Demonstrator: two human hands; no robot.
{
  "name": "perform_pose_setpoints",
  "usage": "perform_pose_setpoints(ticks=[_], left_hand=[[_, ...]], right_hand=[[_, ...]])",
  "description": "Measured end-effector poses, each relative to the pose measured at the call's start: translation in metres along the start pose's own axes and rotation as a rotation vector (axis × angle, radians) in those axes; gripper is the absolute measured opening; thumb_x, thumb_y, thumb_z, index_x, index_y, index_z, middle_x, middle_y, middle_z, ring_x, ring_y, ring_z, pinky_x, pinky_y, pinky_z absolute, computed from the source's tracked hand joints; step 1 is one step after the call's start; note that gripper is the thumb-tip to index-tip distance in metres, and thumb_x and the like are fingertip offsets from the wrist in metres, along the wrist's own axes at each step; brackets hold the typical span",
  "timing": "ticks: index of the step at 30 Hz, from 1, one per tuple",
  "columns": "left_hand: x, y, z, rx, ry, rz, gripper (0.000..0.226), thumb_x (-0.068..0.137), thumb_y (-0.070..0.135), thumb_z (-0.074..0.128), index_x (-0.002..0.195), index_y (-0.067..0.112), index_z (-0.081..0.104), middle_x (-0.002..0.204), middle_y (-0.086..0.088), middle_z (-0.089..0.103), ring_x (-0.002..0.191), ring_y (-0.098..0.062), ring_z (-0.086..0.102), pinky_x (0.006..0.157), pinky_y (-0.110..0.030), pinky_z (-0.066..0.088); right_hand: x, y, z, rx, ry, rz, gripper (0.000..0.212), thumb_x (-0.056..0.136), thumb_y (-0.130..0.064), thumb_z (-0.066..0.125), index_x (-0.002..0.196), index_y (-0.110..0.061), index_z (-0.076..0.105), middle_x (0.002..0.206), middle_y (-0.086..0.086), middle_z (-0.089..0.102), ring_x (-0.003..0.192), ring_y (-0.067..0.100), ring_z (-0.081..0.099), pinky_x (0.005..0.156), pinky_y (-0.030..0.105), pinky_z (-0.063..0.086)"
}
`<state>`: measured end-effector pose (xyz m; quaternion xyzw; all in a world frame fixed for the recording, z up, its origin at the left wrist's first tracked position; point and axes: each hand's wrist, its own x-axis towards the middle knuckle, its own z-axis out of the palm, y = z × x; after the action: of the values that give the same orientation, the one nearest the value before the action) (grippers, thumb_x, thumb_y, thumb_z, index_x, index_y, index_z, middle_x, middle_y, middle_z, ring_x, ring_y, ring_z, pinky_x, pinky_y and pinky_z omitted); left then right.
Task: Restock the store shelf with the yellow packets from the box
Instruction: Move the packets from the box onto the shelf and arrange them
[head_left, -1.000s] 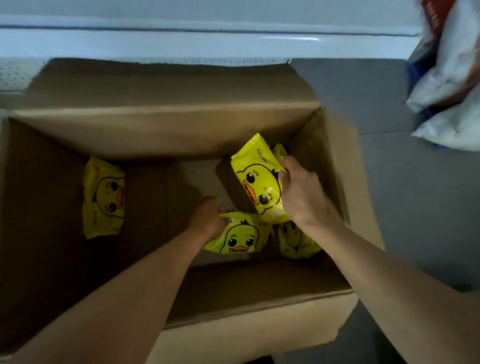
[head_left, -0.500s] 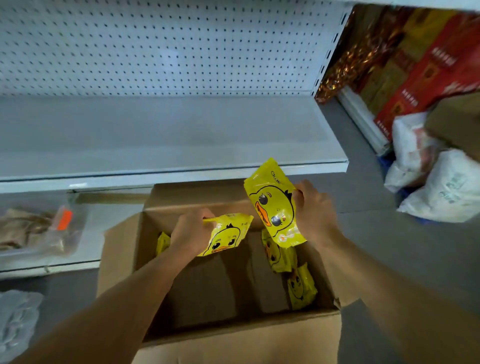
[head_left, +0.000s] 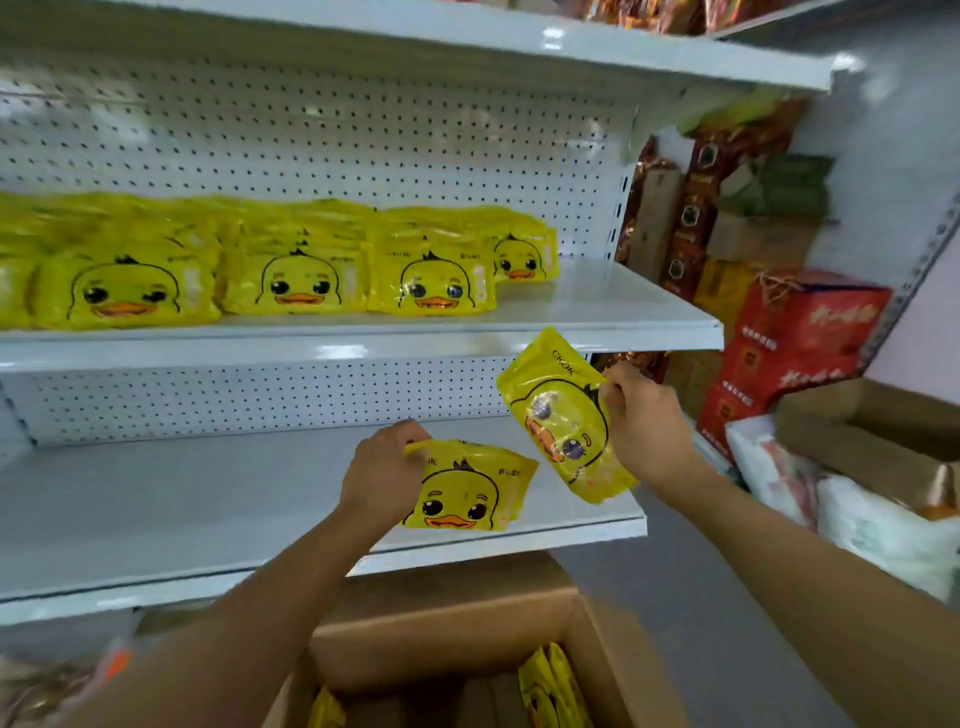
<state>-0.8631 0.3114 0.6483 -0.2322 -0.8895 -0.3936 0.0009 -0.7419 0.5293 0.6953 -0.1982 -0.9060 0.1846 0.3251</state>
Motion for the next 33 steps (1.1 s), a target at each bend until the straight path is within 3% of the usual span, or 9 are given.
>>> perform_pose_setpoints(ticks=[4, 7, 11, 14, 21, 25, 27, 30, 33], left_hand=[[0.02, 0.037, -0.022, -0.035, 0.072, 0.056, 0.03, 0.089, 0.009, 0.048, 0.069, 0.03, 0.052, 0.082, 0.001, 0.064, 0.071, -0.016, 0.054, 0.055, -0.02, 0.036], [0.033, 0.061, -0.032, -0.077, 0.151, 0.089, 0.029, 0.089, 0.005, 0.048, 0.07, 0.026, 0.054, 0.08, -0.001, 0.063, 0.07, -0.02, 0.055, 0.059, -0.026, 0.039], [0.055, 0.086, -0.044, -0.11, 0.257, 0.065, 0.018, 0.092, 0.007, 0.048, 0.094, 0.018, 0.062, 0.08, -0.005, 0.057, 0.048, -0.015, 0.046, 0.046, -0.023, 0.033], [0.073, 0.102, -0.048, -0.118, 0.318, 0.023, 0.019, 0.093, 0.007, 0.046, 0.101, 0.013, 0.062, 0.074, -0.003, 0.054, 0.046, -0.015, 0.044, 0.043, -0.022, 0.03], [0.103, 0.124, -0.055, -0.12, 0.456, -0.09, 0.016, 0.091, 0.007, 0.047, 0.091, 0.016, 0.06, 0.066, -0.003, 0.055, 0.047, -0.017, 0.046, 0.031, -0.014, 0.033], [0.114, 0.126, -0.055, -0.161, 0.521, -0.143, 0.014, 0.091, 0.009, 0.049, 0.094, 0.015, 0.061, 0.067, -0.002, 0.056, 0.05, -0.02, 0.048, 0.043, -0.021, 0.038], [0.118, 0.129, -0.053, -0.158, 0.535, -0.165, 0.013, 0.09, 0.009, 0.049, 0.093, 0.014, 0.061, 0.069, -0.003, 0.057, 0.051, -0.02, 0.048, 0.046, -0.022, 0.037], [0.124, 0.135, -0.051, -0.153, 0.557, -0.181, 0.012, 0.09, 0.009, 0.05, 0.087, 0.015, 0.061, 0.075, -0.005, 0.058, 0.055, -0.021, 0.048, 0.049, -0.023, 0.038], [0.134, 0.143, -0.046, -0.146, 0.562, -0.179, 0.013, 0.09, 0.01, 0.05, 0.085, 0.017, 0.059, 0.078, -0.004, 0.059, 0.052, -0.015, 0.047, 0.045, -0.02, 0.037]], right_hand=[[0.045, 0.002, -0.025, 0.05, 0.062, -0.037, 0.017, 0.094, -0.008, 0.041, 0.091, 0.0, 0.056, 0.084, 0.026, 0.063, 0.081, 0.043, 0.057, 0.069, 0.048, 0.046], [0.081, 0.012, -0.036, 0.052, 0.074, -0.062, 0.019, 0.095, -0.008, 0.041, 0.094, 0.001, 0.057, 0.086, 0.026, 0.063, 0.083, 0.043, 0.056, 0.071, 0.05, 0.047], [0.138, 0.026, -0.038, 0.024, 0.081, -0.078, 0.02, 0.095, -0.009, 0.041, 0.099, -0.001, 0.058, 0.09, 0.024, 0.063, 0.086, 0.042, 0.057, 0.07, 0.044, 0.046], [0.181, 0.035, -0.031, -0.026, 0.008, -0.093, 0.022, 0.097, -0.013, 0.039, 0.103, -0.004, 0.058, 0.094, 0.022, 0.062, 0.089, 0.04, 0.057, 0.071, 0.04, 0.044], [0.284, 0.039, 0.019, -0.155, -0.231, -0.244, 0.024, 0.1, -0.018, 0.031, 0.107, -0.013, 0.053, 0.104, 0.015, 0.058, 0.092, 0.033, 0.054, 0.069, 0.033, 0.039], [0.322, 0.03, 0.049, -0.11, -0.373, -0.342, 0.03, 0.099, -0.016, 0.03, 0.073, -0.023, 0.044, 0.074, -0.002, 0.045, 0.072, 0.023, 0.045, 0.054, 0.027, 0.028], [0.335, 0.026, 0.067, -0.041, -0.412, -0.409, 0.034, 0.097, -0.013, 0.034, 0.065, -0.024, 0.038, 0.072, -0.002, 0.045, 0.069, 0.023, 0.044, 0.057, 0.028, 0.029], [0.345, 0.023, 0.085, -0.056, -0.363, -0.474, 0.022, 0.097, -0.014, 0.039, 0.079, -0.019, 0.051, 0.075, 0.003, 0.049, 0.08, 0.029, 0.05, 0.065, 0.03, 0.03], [0.354, 0.026, 0.098, 0.02, -0.336, -0.475, 0.015, 0.094, -0.013, 0.046, 0.105, -0.008, 0.055, 0.104, 0.015, 0.055, 0.1, 0.033, 0.053, 0.078, 0.035, 0.039]])
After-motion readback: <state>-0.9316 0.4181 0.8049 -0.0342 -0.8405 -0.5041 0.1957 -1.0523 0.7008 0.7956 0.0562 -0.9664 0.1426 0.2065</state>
